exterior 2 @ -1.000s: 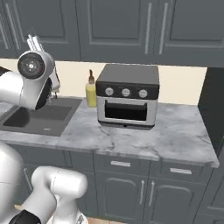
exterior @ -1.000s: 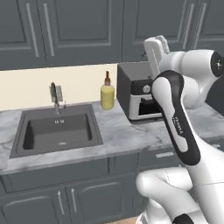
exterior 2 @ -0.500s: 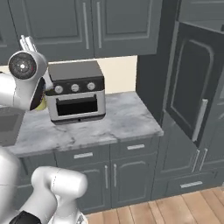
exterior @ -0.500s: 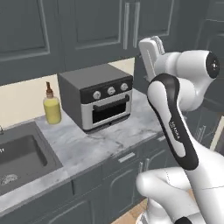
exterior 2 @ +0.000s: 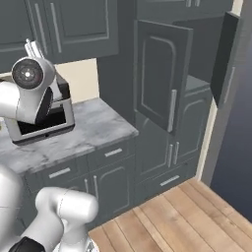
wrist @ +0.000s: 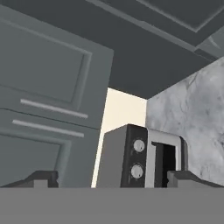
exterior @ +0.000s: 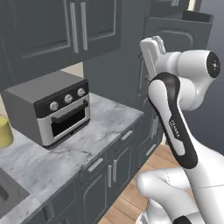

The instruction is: Close all open cabinet doors.

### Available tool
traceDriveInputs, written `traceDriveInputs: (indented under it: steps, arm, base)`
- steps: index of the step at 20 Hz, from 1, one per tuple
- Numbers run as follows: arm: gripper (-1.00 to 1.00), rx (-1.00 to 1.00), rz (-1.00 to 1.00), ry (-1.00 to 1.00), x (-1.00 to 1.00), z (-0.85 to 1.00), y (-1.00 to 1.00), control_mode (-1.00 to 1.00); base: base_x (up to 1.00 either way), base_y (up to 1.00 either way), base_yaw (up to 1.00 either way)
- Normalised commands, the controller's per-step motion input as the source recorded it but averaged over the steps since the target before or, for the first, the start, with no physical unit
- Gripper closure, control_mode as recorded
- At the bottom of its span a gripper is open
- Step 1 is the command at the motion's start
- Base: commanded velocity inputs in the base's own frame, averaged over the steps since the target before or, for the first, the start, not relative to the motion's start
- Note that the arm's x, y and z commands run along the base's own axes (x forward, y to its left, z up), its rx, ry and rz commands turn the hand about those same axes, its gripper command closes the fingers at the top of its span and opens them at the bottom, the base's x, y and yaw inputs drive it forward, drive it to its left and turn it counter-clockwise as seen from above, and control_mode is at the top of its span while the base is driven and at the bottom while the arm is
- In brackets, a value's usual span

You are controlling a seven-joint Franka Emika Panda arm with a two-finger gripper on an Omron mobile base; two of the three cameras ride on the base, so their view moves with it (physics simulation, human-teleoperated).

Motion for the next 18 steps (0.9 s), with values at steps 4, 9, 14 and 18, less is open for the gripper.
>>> traceDriveInputs:
  steps: [4,9,14,18]
  arm:
    - [-1.0,0.0,0.0,0.0,0.0,0.0,0.0,1.0]
    - [-1.0,0.0,0.0,0.0,0.0,0.0,0.0,1.0]
    - [-1.0,0.0,0.0,0.0,0.0,0.0,0.0,1.0]
    - [-1.0,0.0,0.0,0.0,0.0,0.0,0.0,1.0]
  base:
    - [-0.34,-0.36,-0.26]
    - [-0.21,-0.53,-0.07]
    - [-0.15,-0.66,0.02]
    - [0.0,-0.61,0.0]
